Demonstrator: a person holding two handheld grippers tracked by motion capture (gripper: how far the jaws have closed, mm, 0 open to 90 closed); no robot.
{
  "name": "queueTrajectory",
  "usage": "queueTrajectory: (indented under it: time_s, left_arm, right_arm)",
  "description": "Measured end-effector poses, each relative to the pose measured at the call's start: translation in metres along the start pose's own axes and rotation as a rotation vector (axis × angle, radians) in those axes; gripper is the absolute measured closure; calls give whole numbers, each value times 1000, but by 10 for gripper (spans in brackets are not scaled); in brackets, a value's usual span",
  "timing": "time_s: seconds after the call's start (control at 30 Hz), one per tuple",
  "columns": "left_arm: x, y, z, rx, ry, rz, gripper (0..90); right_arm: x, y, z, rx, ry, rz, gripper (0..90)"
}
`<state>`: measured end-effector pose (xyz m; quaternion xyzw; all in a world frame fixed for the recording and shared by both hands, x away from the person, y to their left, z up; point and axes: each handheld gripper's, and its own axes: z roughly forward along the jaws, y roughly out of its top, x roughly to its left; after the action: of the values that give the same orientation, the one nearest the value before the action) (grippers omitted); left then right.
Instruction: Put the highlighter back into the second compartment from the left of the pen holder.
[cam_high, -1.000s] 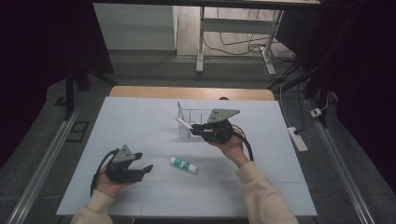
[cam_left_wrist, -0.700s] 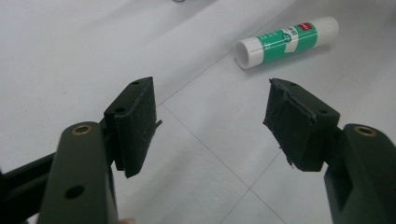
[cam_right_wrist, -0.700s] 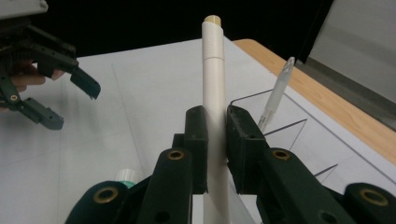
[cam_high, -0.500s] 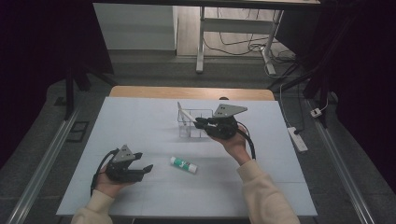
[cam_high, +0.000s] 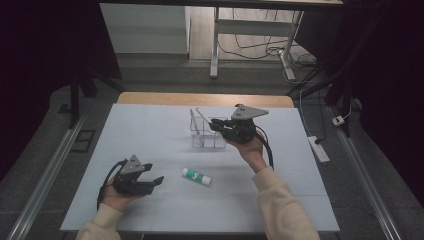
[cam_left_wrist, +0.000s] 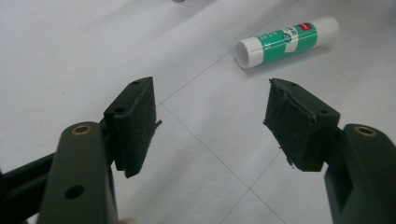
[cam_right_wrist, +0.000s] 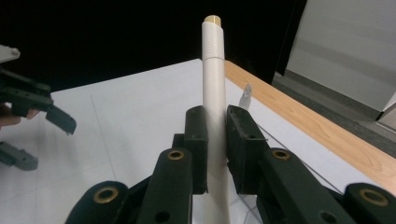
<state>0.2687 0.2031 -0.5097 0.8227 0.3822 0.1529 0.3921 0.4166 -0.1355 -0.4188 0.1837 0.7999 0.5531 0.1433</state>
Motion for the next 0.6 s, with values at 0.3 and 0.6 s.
queueTrajectory:
  time_s: [0.3,0.6]
  left_arm:
    - [0,0,0,1,-2,-1,335]
    - [0,0,0,-1,-2,-2,335]
  right_arm:
    - [-7,3,5,-22,-15,22,783]
    - [-11,6,12,-41,-28,33,782]
